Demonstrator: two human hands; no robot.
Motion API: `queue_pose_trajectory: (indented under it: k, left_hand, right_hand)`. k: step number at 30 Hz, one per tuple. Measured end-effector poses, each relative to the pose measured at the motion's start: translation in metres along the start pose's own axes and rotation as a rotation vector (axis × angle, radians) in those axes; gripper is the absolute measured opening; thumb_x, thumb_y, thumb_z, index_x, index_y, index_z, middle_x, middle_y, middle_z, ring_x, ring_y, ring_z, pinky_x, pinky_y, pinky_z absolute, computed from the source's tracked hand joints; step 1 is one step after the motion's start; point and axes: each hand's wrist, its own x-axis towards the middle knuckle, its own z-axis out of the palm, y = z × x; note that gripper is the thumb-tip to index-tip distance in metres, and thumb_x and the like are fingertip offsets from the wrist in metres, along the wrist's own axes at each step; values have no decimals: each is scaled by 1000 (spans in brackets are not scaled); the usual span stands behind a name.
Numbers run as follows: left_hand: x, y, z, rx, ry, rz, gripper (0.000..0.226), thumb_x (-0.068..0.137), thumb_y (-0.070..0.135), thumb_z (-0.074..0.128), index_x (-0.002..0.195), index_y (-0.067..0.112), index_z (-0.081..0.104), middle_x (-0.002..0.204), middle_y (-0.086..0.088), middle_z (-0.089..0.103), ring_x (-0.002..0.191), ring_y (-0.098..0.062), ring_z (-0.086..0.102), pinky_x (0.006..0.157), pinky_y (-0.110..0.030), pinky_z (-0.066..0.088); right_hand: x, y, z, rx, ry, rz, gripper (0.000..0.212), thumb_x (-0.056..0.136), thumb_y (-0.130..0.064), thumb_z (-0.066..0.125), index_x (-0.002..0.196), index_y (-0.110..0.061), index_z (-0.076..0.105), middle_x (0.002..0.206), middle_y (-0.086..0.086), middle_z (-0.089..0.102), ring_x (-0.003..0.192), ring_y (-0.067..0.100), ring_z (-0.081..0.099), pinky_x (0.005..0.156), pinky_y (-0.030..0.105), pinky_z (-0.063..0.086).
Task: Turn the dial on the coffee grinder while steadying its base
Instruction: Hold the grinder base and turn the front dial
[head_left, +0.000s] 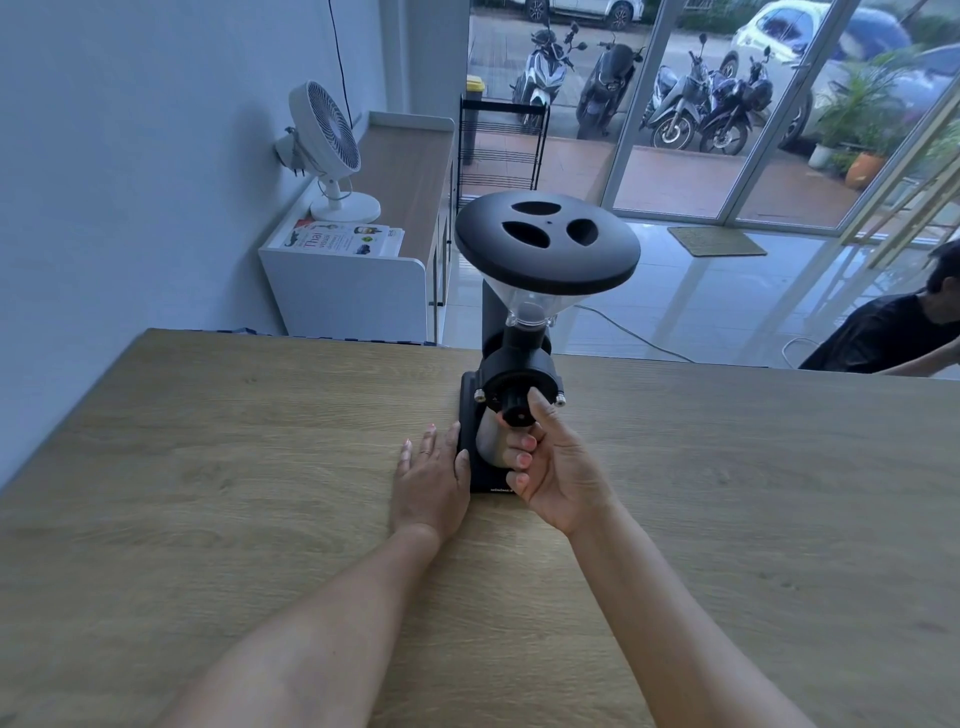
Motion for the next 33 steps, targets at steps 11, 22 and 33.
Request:
queue_pose_trajectory:
  k: [11, 22, 33]
  left_hand:
    - [-1, 2, -2, -10, -1, 3, 53, 99, 41, 14, 150, 27, 15, 155, -6, 26, 144, -12, 10, 119, -38, 3]
    - [-1, 2, -1, -25, 4, -3, 53, 99, 42, 14, 150, 29, 15, 155, -6, 25, 144, -13, 11, 118, -36, 1]
    - [0, 1, -1, 1, 0, 5, 53, 99, 41, 14, 150, 28, 14, 155, -6, 27, 144, -11, 10, 119, -37, 1]
  right_hand:
    - [1, 0, 0, -17, -5, -16, 58, 77, -48, 76, 115, -10, 54, 56, -6, 41, 44, 6, 43, 36, 20, 36]
    - [1, -2, 3, -23, -1, -20, 32, 85, -43, 73, 95, -15, 61, 55, -6, 41, 44, 7, 43, 36, 20, 35]
    - [2, -2, 0, -54, -27, -11, 51, 72, -46, 82, 104, -16, 57, 54, -7, 39, 44, 7, 42, 37, 21, 35]
